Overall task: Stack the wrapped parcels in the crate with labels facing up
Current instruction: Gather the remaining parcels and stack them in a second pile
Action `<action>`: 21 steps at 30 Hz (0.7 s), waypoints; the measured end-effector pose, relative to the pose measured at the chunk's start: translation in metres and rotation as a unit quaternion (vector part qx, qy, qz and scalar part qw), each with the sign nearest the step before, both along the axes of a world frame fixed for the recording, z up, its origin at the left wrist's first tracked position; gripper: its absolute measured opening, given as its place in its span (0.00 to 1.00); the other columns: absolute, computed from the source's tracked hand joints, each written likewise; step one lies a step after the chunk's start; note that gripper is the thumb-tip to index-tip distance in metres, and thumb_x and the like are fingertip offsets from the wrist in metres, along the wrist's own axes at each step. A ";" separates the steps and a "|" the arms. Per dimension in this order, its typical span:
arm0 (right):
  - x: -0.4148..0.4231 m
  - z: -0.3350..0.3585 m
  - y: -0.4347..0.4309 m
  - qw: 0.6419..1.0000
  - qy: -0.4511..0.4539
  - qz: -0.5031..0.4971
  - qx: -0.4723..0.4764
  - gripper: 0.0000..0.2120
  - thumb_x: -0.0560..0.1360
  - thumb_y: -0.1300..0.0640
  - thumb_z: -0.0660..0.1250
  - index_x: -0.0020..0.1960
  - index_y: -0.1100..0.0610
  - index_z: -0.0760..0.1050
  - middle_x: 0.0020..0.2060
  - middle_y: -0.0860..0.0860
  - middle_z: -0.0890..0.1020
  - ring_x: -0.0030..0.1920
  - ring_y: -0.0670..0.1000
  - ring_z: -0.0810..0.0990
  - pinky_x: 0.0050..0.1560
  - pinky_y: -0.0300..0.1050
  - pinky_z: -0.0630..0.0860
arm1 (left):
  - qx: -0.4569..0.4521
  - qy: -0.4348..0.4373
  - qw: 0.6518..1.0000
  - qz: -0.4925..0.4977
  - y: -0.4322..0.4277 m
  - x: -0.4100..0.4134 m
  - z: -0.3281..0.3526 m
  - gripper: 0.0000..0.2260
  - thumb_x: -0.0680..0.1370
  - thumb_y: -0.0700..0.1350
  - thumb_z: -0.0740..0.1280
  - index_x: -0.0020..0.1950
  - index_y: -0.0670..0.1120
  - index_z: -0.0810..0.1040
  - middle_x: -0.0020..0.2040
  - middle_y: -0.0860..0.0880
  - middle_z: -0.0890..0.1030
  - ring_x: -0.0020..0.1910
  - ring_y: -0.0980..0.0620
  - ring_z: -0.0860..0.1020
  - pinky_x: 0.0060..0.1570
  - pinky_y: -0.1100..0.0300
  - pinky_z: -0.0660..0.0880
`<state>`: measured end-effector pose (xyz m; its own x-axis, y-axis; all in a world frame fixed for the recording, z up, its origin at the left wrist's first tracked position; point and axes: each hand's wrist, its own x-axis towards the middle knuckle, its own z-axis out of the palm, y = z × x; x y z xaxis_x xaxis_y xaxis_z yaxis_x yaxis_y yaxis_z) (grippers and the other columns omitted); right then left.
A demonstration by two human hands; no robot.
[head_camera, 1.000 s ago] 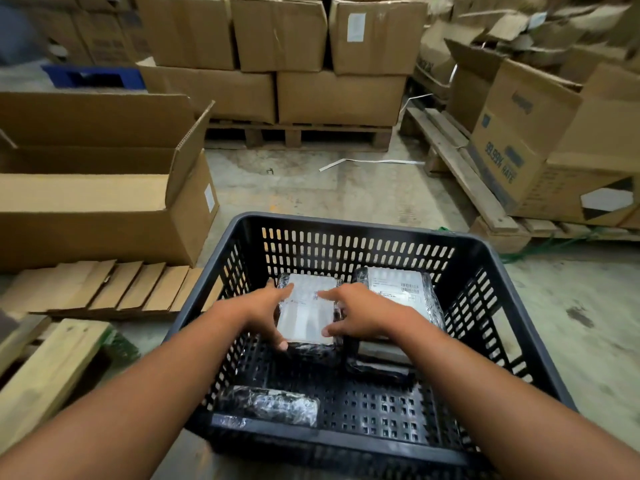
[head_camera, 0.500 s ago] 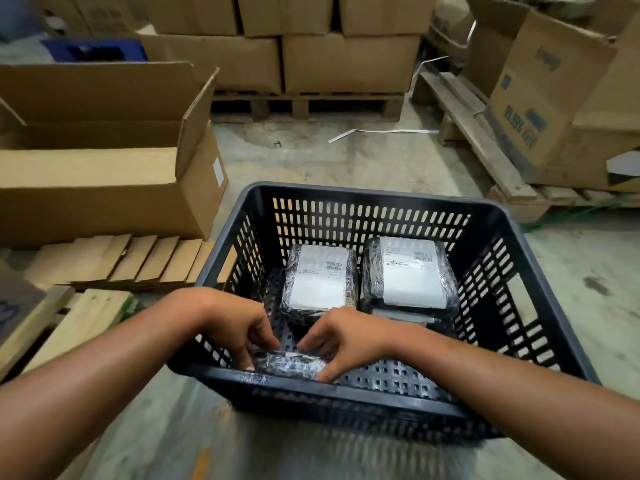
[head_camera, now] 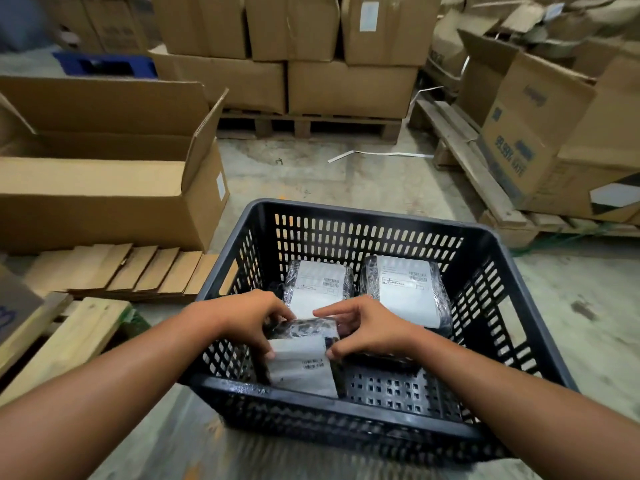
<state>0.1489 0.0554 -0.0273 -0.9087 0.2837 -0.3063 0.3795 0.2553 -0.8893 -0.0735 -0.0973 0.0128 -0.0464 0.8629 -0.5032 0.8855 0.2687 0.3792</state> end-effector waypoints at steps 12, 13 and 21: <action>0.020 0.085 0.055 0.952 0.180 -0.179 -0.173 0.27 0.66 0.64 0.81 0.61 0.46 0.85 0.56 0.62 0.86 0.57 0.61 0.85 0.53 0.57 0.84 | 0.352 -0.329 0.850 0.214 0.017 0.011 0.070 0.26 0.75 0.38 0.74 0.69 0.59 0.77 0.62 0.40 0.81 0.60 0.44 0.81 0.62 0.50 0.77; 0.020 0.092 0.054 0.952 0.188 -0.181 -0.161 0.26 0.69 0.65 0.80 0.63 0.46 0.84 0.56 0.61 0.86 0.58 0.61 0.85 0.52 0.57 0.84 | 0.367 -0.348 0.835 0.216 0.020 0.013 0.074 0.25 0.76 0.36 0.73 0.69 0.56 0.77 0.60 0.41 0.83 0.59 0.44 0.82 0.60 0.51 0.78; 0.016 0.097 0.015 0.965 0.139 -0.063 0.212 0.62 0.57 0.41 0.86 0.77 0.24 0.47 0.83 0.45 0.37 0.82 0.53 0.46 0.78 0.58 0.61 | 0.369 -0.384 0.808 0.252 0.032 0.002 0.088 0.19 0.79 0.34 0.68 0.67 0.49 0.78 0.51 0.44 0.87 0.49 0.50 0.85 0.40 0.60 0.81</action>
<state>0.1648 0.0704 0.0699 -0.8894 0.4431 0.1128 0.1924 0.5865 -0.7868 -0.0717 -0.0655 0.1012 -0.4044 0.9100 0.0911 0.1602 -0.0276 0.9867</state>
